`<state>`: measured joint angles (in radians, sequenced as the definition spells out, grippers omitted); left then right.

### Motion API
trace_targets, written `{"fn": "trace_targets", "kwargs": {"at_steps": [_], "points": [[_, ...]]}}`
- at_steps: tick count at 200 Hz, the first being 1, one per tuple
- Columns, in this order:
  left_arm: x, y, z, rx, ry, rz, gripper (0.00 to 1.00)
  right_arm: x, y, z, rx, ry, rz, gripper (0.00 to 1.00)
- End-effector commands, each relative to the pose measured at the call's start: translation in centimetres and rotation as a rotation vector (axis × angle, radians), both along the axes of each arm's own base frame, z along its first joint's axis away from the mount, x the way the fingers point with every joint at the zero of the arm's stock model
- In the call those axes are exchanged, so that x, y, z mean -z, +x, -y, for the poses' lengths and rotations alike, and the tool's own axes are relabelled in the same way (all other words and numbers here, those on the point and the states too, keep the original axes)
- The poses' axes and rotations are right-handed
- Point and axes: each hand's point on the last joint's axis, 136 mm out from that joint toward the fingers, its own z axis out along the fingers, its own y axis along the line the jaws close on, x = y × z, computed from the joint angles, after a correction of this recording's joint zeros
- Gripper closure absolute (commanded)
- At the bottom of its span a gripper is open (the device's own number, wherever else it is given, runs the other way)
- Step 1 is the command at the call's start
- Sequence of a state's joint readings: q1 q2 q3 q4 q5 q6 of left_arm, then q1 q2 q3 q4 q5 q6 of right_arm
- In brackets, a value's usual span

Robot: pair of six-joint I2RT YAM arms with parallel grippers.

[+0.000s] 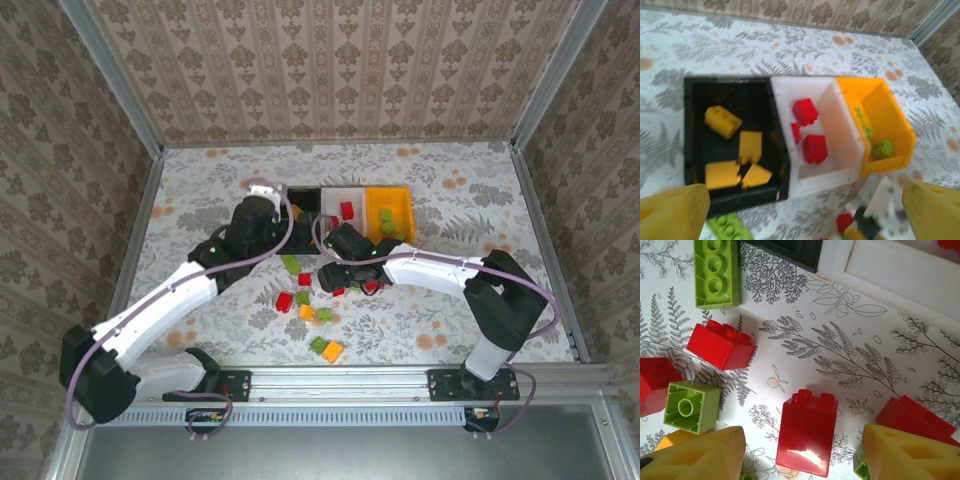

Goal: Sort the legos into containers by color

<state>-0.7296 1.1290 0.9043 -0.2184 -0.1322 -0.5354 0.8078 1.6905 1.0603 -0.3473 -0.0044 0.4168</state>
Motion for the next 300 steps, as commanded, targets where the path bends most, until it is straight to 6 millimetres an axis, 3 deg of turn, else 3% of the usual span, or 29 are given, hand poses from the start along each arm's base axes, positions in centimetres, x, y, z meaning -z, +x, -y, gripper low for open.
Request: {"fn": "trace_targets", "kwargs": {"at_steps": [1, 56, 77, 106, 130, 165, 185, 230, 274, 287, 300], "points": [[2.2, -2.0, -2.7, -0.087, 0.024, -0.036, 0.00, 0.9, 0.2, -0.3, -0.018, -0.049, -0.002, 0.39], [5.6, -5.2, -7.7, -0.212, 0.027, -0.071, 0.00, 4.1, -0.5, 0.0, -0.018, -0.113, -0.054, 0.46], [6.6, -5.8, -8.9, -0.246, 0.040, -0.086, 0.00, 4.5, -0.5, -0.1, -0.014, -0.109, -0.055, 0.56], [7.3, -6.5, -9.9, -0.259, 0.039, -0.094, 0.00, 2.8, 0.0, -0.4, -0.007, -0.067, -0.005, 0.71], [7.2, -6.9, -10.3, -0.233, 0.025, -0.087, 0.00, -0.4, 0.7, -0.7, 0.002, -0.010, 0.058, 0.74], [7.5, -7.7, -10.5, -0.203, 0.022, -0.099, 0.00, -6.7, 4.3, 0.1, 0.086, 0.078, 0.186, 0.74], [8.6, -8.0, -10.4, -0.202, 0.026, -0.141, 0.00, -8.1, 7.5, 1.1, 0.161, 0.073, 0.225, 0.74], [11.0, -8.1, -9.9, -0.206, 0.020, -0.211, 0.00, -7.1, 14.1, 2.5, 0.294, 0.022, 0.236, 0.73], [12.6, -8.3, -8.4, -0.123, 0.075, -0.292, 0.00, -5.4, 17.2, 2.8, 0.358, -0.011, 0.210, 0.71], [13.4, -8.4, -7.8, -0.093, 0.103, -0.330, 0.00, -5.3, 17.5, 2.6, 0.364, -0.011, 0.208, 0.65], [14.3, -8.4, -7.4, -0.072, 0.135, -0.364, 0.00, -5.6, 17.7, 2.3, 0.367, 0.008, 0.206, 0.47]]}}
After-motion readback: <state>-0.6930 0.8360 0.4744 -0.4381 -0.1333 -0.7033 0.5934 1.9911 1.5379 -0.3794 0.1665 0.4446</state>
